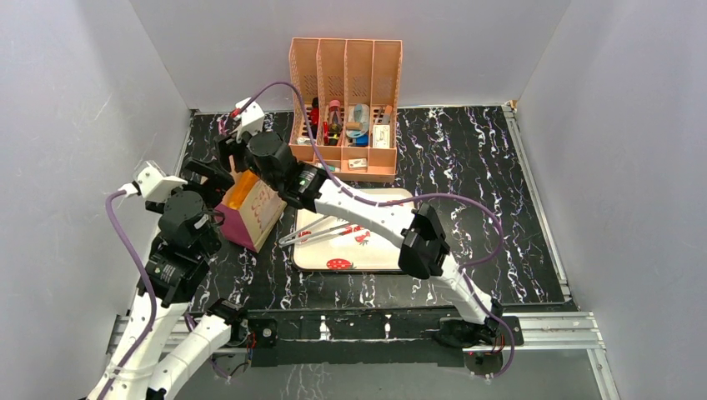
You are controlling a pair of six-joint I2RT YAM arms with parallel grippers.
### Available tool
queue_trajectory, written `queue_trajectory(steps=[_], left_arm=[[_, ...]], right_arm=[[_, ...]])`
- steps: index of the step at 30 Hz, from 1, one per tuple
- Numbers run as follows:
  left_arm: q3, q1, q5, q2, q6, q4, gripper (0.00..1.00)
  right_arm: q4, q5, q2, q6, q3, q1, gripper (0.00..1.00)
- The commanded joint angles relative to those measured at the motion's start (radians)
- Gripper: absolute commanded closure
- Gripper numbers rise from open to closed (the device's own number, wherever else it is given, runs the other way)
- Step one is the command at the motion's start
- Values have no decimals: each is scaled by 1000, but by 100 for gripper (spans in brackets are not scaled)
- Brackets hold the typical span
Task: Take the fake bread out of the paper bag
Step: Place the paper bag at the center of the board.
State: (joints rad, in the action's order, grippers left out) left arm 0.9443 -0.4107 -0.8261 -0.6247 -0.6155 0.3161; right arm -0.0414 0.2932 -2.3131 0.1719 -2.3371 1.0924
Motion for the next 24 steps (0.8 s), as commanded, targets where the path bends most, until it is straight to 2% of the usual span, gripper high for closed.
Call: queue_trajectory(steps=[1,4,5,8,14,24], left_arm=[[3,-2,-12,-21,24,-35,17],[0,-2,-18,-28,25,-45,17],[9,-2,-27,-38,42,-54,17],[18,-2,-35,-53,76,-78,15],[50,-2,-23,-72,125,-100,9],[132,-2,-5,-107,170,-111,7]], right_arm=[[66,-59,48,49,-16,-17,34],[102,-52,89,46,42,-18,32],[149,-40,147,49,114,-19,28],[195,-41,202,57,178,-19,28],[228,-34,260,60,211,-18,26],[239,3,303,41,230,-19,23]])
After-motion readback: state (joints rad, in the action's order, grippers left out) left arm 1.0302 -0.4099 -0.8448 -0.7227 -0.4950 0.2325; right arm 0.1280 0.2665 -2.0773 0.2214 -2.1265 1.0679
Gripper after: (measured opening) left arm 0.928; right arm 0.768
